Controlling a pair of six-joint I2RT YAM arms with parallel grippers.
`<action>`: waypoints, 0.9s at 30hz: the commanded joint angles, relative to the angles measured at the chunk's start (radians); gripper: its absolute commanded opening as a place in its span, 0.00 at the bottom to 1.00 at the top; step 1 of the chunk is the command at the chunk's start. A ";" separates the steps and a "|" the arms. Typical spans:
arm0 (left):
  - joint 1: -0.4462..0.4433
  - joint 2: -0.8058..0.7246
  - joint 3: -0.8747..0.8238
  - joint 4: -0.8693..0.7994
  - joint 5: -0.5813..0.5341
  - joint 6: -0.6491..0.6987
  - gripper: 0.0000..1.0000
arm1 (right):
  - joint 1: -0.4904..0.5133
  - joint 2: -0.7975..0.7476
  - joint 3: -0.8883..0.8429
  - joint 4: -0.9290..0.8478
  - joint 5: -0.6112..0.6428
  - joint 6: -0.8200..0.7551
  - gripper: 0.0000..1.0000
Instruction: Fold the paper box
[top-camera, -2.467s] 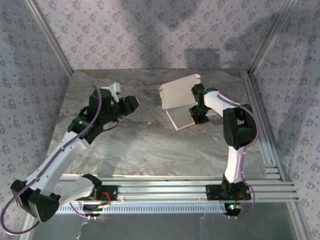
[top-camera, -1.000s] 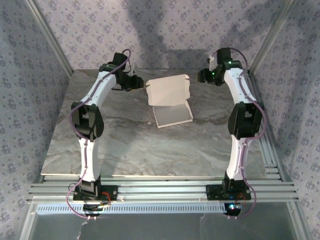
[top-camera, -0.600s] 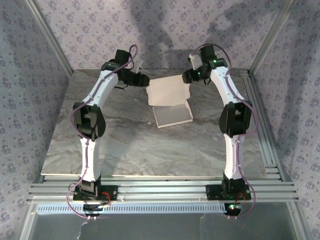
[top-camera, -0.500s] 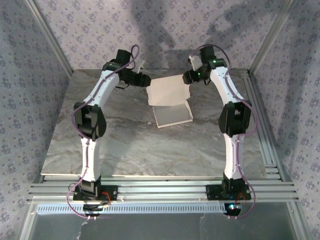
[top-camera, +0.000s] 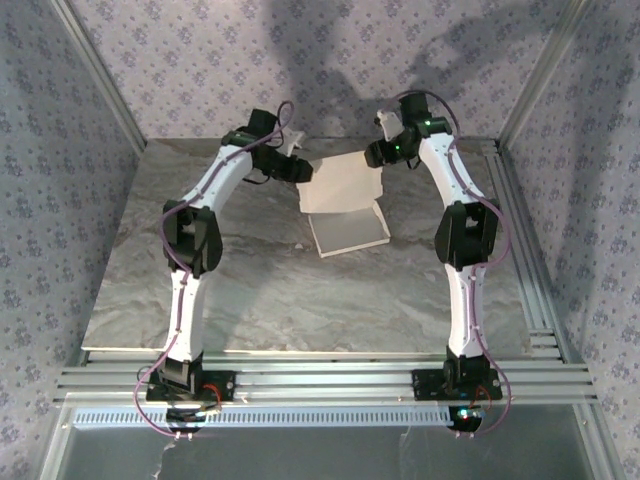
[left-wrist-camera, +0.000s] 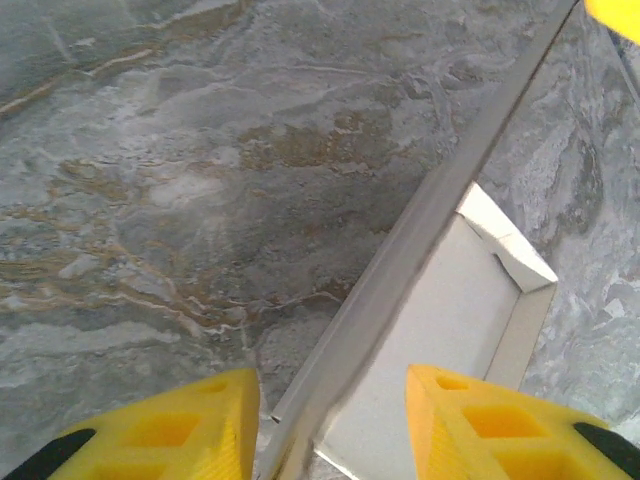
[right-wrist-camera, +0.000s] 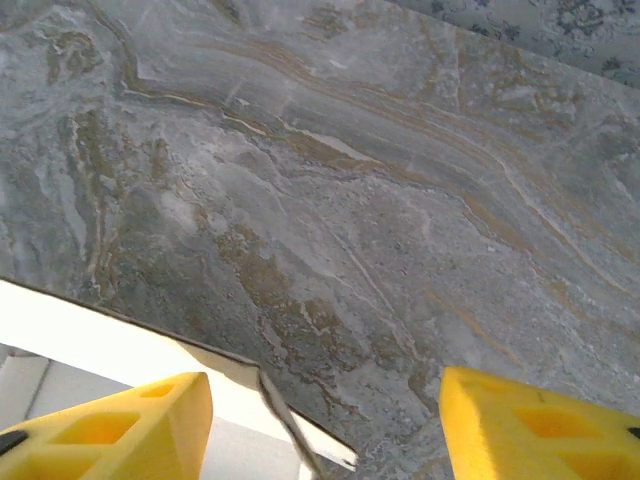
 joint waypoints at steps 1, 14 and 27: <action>-0.003 -0.040 0.000 -0.015 -0.018 0.011 0.41 | -0.001 0.022 0.035 -0.026 -0.047 0.009 0.62; -0.032 -0.095 -0.026 -0.046 -0.155 0.037 0.20 | 0.017 -0.044 -0.031 -0.050 -0.014 0.012 0.49; -0.045 -0.175 -0.098 -0.057 -0.085 0.150 0.05 | 0.011 -0.161 -0.159 -0.013 0.059 -0.041 0.45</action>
